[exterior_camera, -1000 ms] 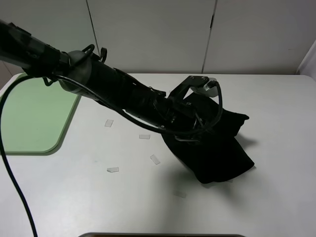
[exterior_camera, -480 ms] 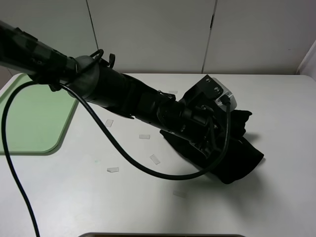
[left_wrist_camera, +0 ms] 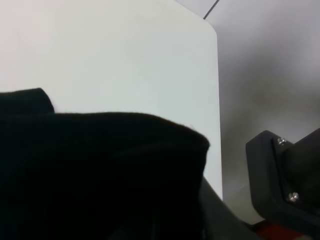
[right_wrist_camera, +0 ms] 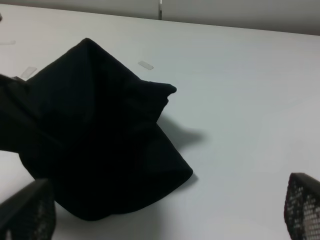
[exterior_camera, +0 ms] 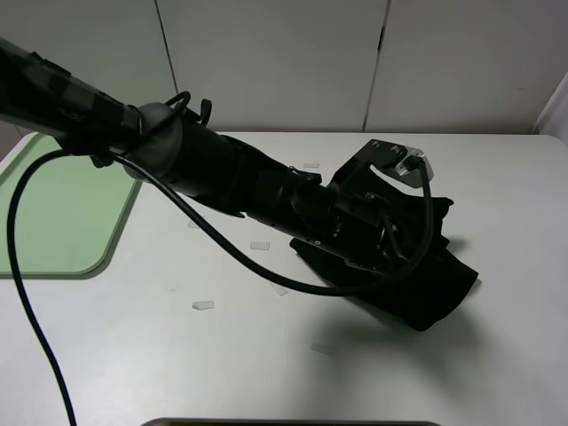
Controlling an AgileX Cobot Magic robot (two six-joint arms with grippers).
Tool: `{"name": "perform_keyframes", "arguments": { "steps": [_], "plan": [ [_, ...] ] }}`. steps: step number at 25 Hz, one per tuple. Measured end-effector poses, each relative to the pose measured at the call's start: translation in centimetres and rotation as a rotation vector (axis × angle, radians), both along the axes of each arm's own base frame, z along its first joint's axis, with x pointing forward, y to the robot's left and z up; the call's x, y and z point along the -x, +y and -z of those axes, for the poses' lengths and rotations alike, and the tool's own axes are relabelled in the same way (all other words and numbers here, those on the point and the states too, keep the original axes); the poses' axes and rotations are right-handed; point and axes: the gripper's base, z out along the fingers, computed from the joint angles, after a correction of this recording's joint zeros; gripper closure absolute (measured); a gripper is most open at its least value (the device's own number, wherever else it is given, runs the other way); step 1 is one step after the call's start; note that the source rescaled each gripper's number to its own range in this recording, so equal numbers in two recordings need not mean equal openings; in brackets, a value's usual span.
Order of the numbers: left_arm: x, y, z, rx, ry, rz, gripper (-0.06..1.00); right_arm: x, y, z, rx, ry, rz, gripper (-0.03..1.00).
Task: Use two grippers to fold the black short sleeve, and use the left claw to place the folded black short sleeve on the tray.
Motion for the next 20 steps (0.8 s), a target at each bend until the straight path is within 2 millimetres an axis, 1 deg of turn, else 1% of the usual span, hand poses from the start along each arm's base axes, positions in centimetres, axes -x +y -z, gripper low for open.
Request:
{"name": "perform_keyframes", "arguments": {
  "steps": [6, 9, 12, 13, 20],
  "plan": [
    [-1.0, 1.0, 0.1, -0.044, 0.062, -0.036, 0.85, 0.0, 0.0, 0.0, 0.000, 0.000, 0.000, -0.03],
    [-2.0, 2.3, 0.5, -0.099, 0.061, -0.048, 0.85, 0.0, 0.0, 0.0, 0.000, 0.000, 0.000, -0.03],
    [-3.4, 3.7, 0.9, -0.141, 0.036, -0.062, 0.85, 0.0, 0.0, 0.0, 0.000, 0.000, 0.000, -0.03],
    [-4.4, 4.8, 1.1, -0.164, 0.015, -0.086, 0.85, 0.0, 0.0, 0.0, 0.000, 0.000, 0.000, -0.03],
    [-8.3, 8.5, 1.5, -0.213, -0.061, -0.226, 0.85, 0.0, 0.0, 0.0, 0.000, 0.000, 0.000, -0.03]
  ]
}}
